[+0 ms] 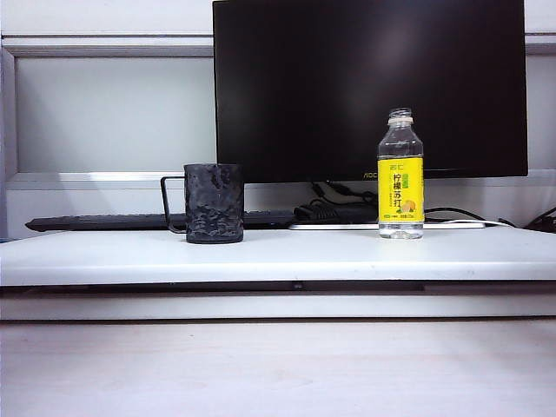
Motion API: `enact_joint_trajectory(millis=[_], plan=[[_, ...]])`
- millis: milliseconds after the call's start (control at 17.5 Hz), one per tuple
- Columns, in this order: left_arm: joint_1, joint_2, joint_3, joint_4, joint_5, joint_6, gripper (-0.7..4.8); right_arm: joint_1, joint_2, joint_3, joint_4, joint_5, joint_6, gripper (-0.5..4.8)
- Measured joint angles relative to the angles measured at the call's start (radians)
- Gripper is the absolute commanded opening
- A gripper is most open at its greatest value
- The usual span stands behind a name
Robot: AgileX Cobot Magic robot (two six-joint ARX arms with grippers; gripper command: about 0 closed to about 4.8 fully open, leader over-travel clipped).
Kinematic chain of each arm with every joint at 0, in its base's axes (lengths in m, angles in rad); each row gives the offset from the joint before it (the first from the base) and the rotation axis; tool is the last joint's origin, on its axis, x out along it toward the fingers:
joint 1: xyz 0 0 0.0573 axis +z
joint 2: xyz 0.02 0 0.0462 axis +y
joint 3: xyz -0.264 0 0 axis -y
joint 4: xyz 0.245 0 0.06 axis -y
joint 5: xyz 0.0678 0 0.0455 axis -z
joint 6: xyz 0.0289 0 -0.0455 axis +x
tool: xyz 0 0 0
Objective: Carefully pick up the bottle and pour some water from the bottle into the cup.
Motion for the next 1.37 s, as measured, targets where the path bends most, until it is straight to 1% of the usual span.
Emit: enact_joint_trajectory(millis=[57, 115, 172, 229, 286, 344, 458, 516, 573, 630, 687, 745, 802, 859, 916, 1031, 1088, 1146, 1203, 1317, 1375], plan=[[0.000, 0.000, 0.019, 0.007, 0.006, -0.042, 2.95, 0.000, 0.000, 0.060, -0.010, -0.028, 0.001, -0.01], [0.000, 0.000, 0.053, 0.026, 0.007, -0.068, 3.57, 0.000, 0.001, 0.121, -0.003, -0.034, 0.001, 0.05], [0.000, 0.000, 0.095, 0.050, 0.008, -0.086, 3.77, 0.000, -0.001, 0.201, 0.013, -0.034, 0.000, 1.00], [0.000, 0.000, 0.147, 0.068, 0.012, -0.098, 3.77, 0.000, 0.002, 0.276, 0.032, -0.025, -0.004, 2.37], [0.000, 0.000, 0.200, 0.075, 0.021, -0.098, 3.77, 0.000, 0.014, 0.338, 0.039, -0.014, -0.010, 3.02], [0.000, 0.008, 0.268, 0.093, 0.033, -0.102, 3.77, 0.000, 0.066, 0.422, 0.039, 0.005, -0.012, 3.12], [0.000, 0.063, 0.348, 0.129, 0.045, -0.105, 3.78, 0.000, 0.195, 0.538, 0.058, 0.018, -0.013, 3.17], [0.000, 0.101, 0.364, 0.132, 0.062, -0.106, 4.04, 0.000, 0.270, 0.575, 0.087, 0.004, -0.026, 3.20], [-0.001, 0.189, 0.388, 0.129, 0.115, -0.109, 4.09, -0.001, 0.354, 0.614, 0.113, -0.044, -0.047, 3.49], [-0.001, 0.298, 0.434, 0.138, 0.194, -0.109, 4.15, 0.000, 0.463, 0.683, 0.145, -0.111, -0.054, 4.15], [-0.002, 0.391, 0.492, 0.153, 0.267, -0.109, 4.41, 0.000, 0.542, 0.741, 0.164, -0.148, -0.063, 4.57], [-0.002, 0.467, 0.542, 0.179, 0.334, -0.114, 4.67, 0.000, 0.593, 0.778, 0.163, -0.174, -0.064, 4.73], [-0.002, 0.543, 0.582, 0.181, 0.402, -0.126, 4.68, 0.000, 0.661, 0.824, 0.148, -0.228, -0.059, 4.77], [-0.011, 0.642, 0.634, 0.177, 0.471, -0.167, 4.68, 0.001, 0.739, 0.870, 0.127, -0.294, -0.057, 4.79], [-0.053, 0.734, 0.677, 0.171, 0.492, -0.214, 4.68, 0.017, 0.844, 0.930, 0.066, -0.346, -0.056, 4.79], [-0.148, 0.830, 0.691, 0.164, 0.506, -0.230, 4.68, 0.056, 0.973, 0.984, -0.019, -0.351, -0.060, 4.79], [-0.219, 0.921, 0.697, 0.174, 0.514, -0.230, 4.68, 0.071, 1.036, 1.001, -0.035, -0.352, -0.060, 4.79], [-0.269, 0.984, 0.695, 0.179, 0.509, -0.229, 4.67, 0.082, 1.090, 1.011, -0.020, -0.352, -0.066, 4.79], [-0.351, 1.050, 0.692, 0.193, 0.482, -0.230, 4.67, 0.098, 1.157, 1.011, -0.004, -0.347, -0.082, 4.79], [-0.484, 1.161, 0.694, 0.296, 0.405, -0.223, 4.68, 0.108, 1.268, 1.012, -0.001, -0.321, -0.129, 4.79], [-0.516, 1.196, 0.694, 0.318, 0.364, -0.203, 4.74, 0.108, 1.328, 1.011, -0.012, -0.315, -0.156, 4.79]])
